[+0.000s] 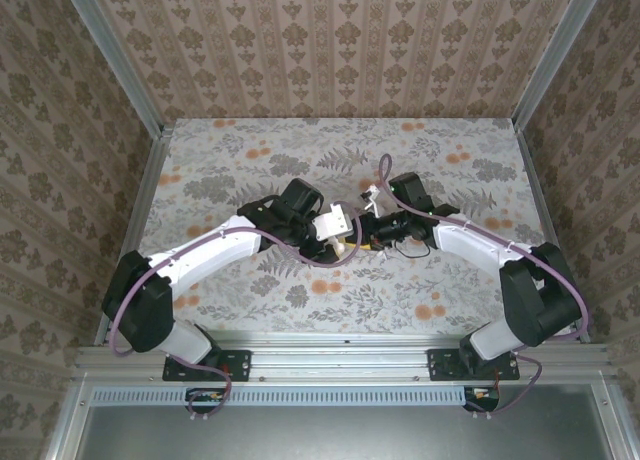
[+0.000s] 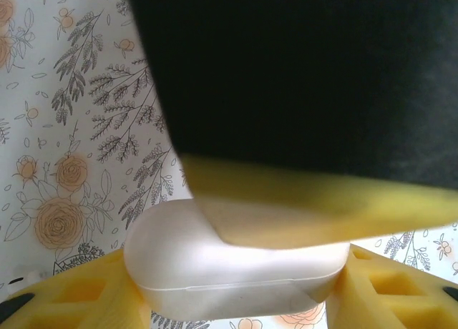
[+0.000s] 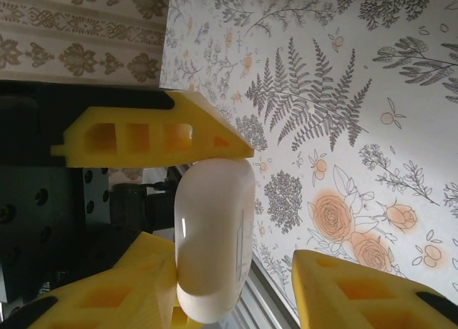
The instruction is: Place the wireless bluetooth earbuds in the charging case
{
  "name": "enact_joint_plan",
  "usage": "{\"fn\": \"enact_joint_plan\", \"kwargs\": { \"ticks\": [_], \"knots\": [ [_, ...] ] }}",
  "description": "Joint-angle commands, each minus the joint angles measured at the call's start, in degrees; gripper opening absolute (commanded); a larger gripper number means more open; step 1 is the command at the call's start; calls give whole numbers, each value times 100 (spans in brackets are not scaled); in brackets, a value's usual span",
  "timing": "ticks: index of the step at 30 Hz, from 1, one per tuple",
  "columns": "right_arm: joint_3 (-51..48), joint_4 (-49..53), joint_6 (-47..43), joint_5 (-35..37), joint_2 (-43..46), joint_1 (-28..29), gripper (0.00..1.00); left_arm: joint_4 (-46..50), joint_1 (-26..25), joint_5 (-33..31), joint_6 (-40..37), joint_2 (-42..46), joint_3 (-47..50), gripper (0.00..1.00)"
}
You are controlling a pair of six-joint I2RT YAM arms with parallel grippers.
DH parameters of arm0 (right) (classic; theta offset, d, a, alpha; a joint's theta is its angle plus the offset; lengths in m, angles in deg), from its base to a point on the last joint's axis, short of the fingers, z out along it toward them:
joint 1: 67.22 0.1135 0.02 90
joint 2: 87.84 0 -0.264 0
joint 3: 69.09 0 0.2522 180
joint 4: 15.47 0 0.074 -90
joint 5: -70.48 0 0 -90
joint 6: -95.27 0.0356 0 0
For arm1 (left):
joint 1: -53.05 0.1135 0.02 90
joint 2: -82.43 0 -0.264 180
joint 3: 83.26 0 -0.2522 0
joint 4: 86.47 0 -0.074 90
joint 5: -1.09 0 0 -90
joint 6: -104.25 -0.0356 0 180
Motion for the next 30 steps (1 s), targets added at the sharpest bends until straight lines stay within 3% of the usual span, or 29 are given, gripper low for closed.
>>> {"fn": "enact_joint_plan", "kwargs": {
  "ticks": [1, 6, 24, 30],
  "knots": [
    [107, -42, 0, -169, 8, 41, 47, -98, -41, 53, 84, 29, -13, 49],
    [109, -83, -5, -288, 12, 58, 46, -142, -45, 44, 103, 16, -31, 49],
    [166, -123, -124, -482, -75, 137, 22, -208, -46, 30, 168, 86, -136, 50],
    [231, 227, -638, -199, 102, 128, 20, -283, 33, 378, 285, 112, -124, 70]
  ]
}}
